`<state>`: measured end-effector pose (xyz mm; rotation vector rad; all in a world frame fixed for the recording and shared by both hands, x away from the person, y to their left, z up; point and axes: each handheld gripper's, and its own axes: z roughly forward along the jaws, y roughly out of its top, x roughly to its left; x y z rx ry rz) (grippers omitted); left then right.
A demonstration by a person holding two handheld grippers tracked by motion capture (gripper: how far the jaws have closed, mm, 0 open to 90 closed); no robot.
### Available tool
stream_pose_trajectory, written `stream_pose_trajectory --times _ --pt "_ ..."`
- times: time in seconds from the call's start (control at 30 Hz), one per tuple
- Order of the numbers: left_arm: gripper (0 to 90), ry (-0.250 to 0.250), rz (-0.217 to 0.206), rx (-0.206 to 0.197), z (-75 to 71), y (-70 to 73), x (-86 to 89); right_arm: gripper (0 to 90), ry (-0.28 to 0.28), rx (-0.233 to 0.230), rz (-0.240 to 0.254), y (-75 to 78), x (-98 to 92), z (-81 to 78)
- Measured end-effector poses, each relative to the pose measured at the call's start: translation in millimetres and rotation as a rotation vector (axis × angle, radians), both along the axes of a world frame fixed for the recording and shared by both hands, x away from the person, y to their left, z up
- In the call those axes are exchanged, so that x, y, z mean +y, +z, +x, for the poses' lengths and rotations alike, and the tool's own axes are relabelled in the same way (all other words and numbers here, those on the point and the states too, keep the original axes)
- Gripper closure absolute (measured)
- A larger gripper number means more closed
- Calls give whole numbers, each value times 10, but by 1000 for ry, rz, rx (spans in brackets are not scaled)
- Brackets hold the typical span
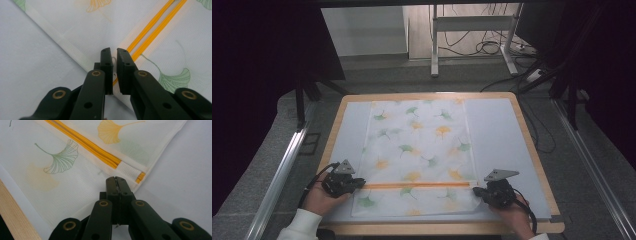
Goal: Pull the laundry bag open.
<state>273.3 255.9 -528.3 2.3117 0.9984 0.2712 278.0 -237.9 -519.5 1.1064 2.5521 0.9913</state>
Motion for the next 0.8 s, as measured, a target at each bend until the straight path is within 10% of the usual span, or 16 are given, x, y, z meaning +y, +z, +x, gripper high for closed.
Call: stream_pose_trajectory --times 0.17,0.4,0.8 --pt "735 -2 -21 -23 -27 21 -34 892 13 -14 1 18 19 -9" --pt "552 124 -126 -175 -74 146 15 864 31 -88 58 111 29 0" --pt "476 252 -136 -143 -41 56 197 531 -147 -154 98 137 -318 248"
